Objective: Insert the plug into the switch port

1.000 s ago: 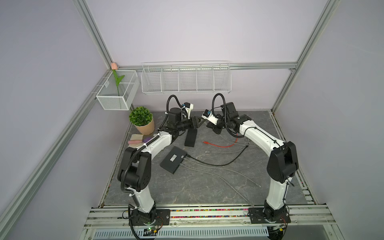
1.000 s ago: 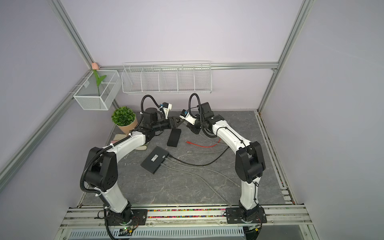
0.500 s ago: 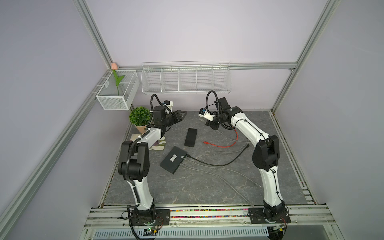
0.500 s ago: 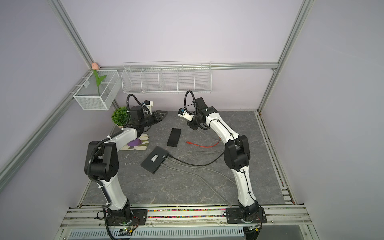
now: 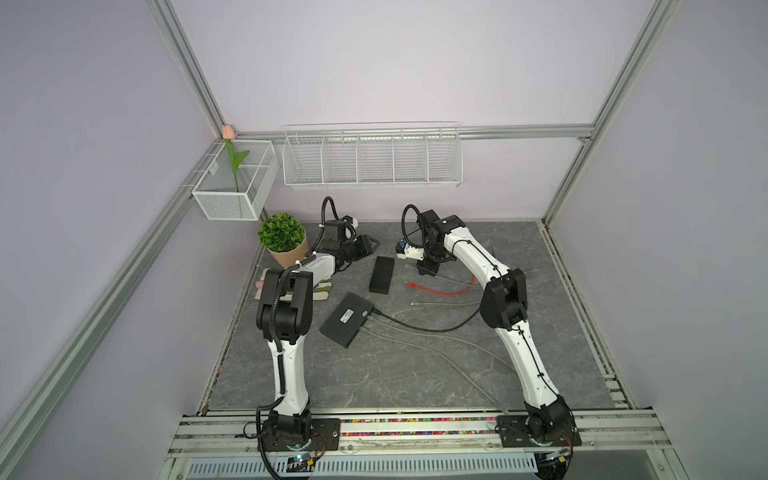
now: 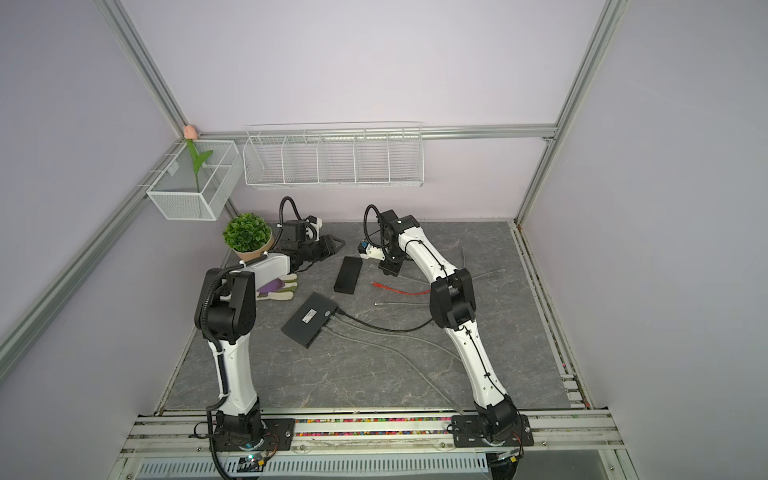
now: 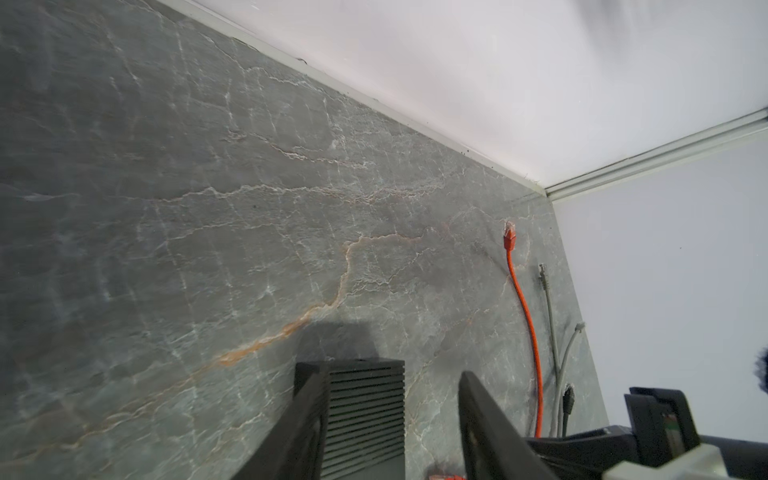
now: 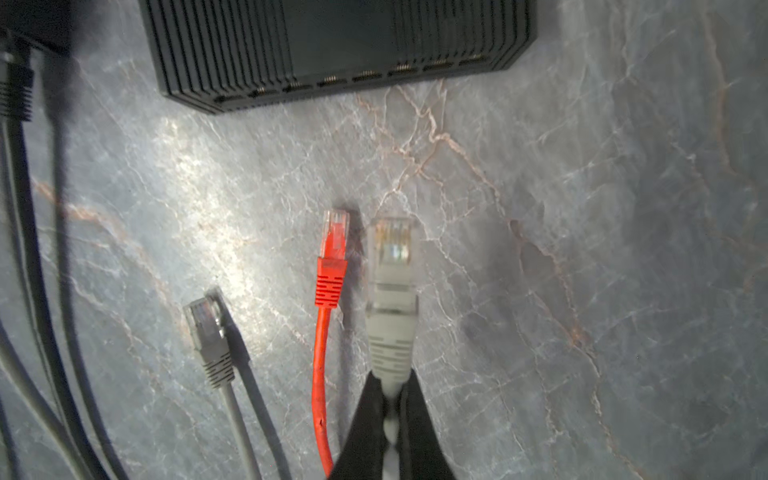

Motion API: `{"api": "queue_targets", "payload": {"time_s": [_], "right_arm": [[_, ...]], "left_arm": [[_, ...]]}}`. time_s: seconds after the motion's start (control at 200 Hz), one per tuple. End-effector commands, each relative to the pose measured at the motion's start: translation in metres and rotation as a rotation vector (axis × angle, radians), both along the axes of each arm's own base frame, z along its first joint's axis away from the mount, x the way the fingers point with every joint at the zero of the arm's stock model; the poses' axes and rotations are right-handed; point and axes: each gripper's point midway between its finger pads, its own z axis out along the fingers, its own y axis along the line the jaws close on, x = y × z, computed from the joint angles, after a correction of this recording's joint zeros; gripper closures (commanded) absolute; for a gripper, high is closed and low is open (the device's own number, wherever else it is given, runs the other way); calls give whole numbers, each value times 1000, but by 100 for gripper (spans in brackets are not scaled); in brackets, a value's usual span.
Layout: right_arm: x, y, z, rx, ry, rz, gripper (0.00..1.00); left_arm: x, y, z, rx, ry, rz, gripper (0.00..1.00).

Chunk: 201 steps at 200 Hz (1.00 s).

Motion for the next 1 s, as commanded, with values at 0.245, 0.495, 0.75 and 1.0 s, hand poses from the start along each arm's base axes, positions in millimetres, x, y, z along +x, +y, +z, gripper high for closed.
{"api": "queue_targets", "payload": {"time_s": [0.245, 0.495, 0.75, 1.0], "right_arm": [[-8, 2, -4, -15, 32, 30, 94], [-15, 11, 19, 74, 14, 45, 93], [-12, 14, 30, 120, 2, 36, 93], [-10, 15, 45, 172, -19, 29, 93]], "left_arm": [[-19, -23, -8, 81, -12, -83, 54], [-58, -58, 2, -13, -15, -229, 53], [-79, -81, 14, -113, -24, -315, 54], [-81, -86, 13, -121, -18, -333, 61]]}}
